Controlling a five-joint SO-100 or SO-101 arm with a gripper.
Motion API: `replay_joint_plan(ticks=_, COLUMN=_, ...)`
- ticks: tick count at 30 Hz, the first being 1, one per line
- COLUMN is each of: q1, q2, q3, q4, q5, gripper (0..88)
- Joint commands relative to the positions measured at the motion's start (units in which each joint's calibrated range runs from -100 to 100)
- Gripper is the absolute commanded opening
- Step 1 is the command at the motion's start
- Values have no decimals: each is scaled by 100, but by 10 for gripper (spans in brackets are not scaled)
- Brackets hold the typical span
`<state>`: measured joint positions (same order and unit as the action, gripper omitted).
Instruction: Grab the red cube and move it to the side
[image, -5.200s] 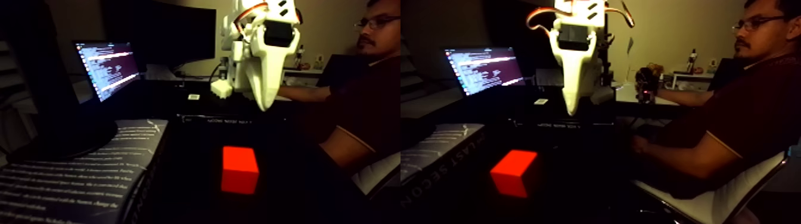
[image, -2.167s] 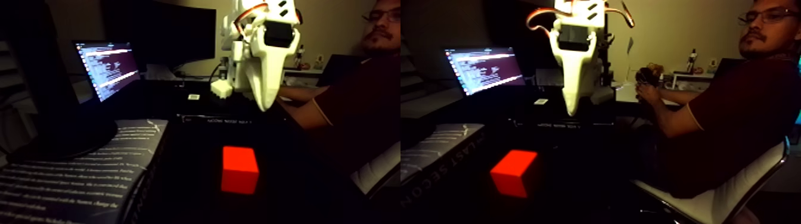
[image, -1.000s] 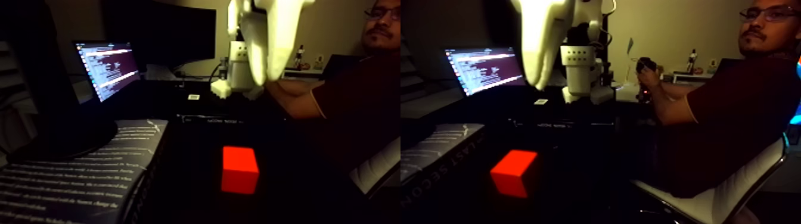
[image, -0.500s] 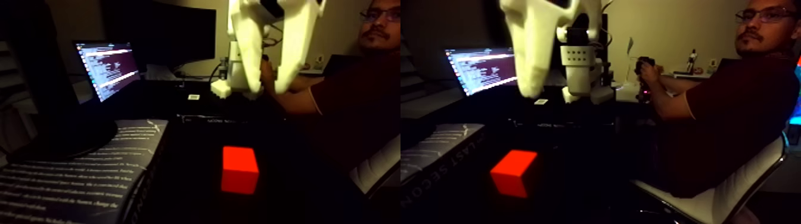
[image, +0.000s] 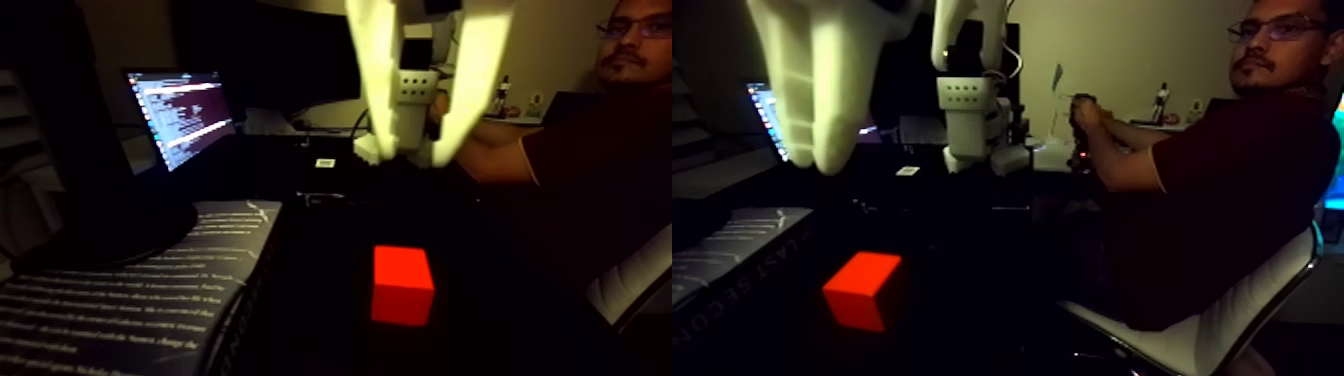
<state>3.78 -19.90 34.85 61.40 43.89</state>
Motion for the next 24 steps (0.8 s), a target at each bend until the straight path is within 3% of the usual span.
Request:
replay_joint_plan(ticks=1, q1=138, q2=267, q3=-305, q4=219, q5=156, gripper=91)
replay_joint_plan(ticks=15, q1=155, q2=897, q3=-178, q4=346, q5=324, gripper=99)
replay_joint_plan(ticks=24, q1=155, q2=1150, q3=130, q4=312, q5=496, gripper=211)
